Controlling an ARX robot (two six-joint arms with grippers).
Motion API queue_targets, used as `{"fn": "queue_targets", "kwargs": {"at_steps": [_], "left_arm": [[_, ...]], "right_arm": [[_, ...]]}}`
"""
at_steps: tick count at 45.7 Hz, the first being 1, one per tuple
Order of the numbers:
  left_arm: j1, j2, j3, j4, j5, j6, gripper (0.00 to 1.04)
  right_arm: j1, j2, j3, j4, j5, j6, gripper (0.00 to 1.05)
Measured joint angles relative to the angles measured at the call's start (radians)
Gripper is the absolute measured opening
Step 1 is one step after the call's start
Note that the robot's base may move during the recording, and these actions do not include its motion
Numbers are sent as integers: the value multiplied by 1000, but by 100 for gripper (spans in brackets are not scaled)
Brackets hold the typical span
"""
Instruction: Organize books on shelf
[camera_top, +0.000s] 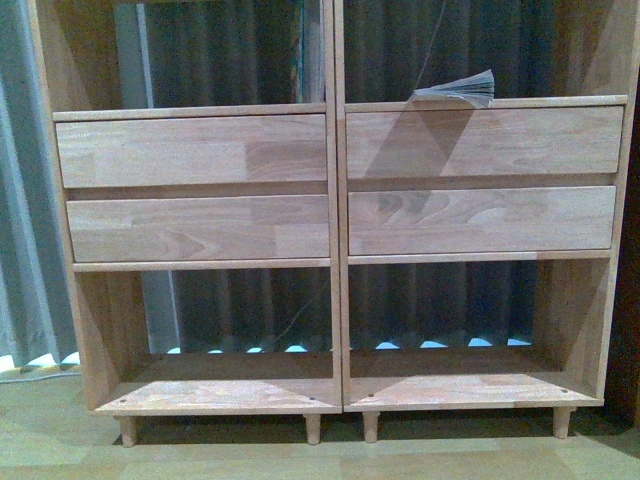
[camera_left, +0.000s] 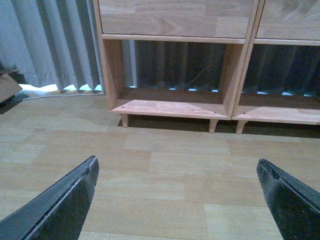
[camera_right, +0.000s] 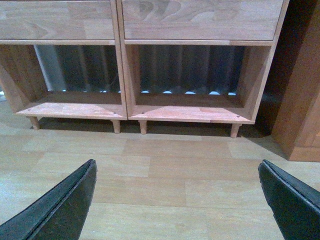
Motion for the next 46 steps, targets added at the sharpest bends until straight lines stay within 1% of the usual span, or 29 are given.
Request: {"fn": "queue_targets", "kwargs": {"at_steps": [46], "left_arm": [[0,0,0,0,0,0,97]], "right_arm": [[0,0,0,0,0,0,98]]}}
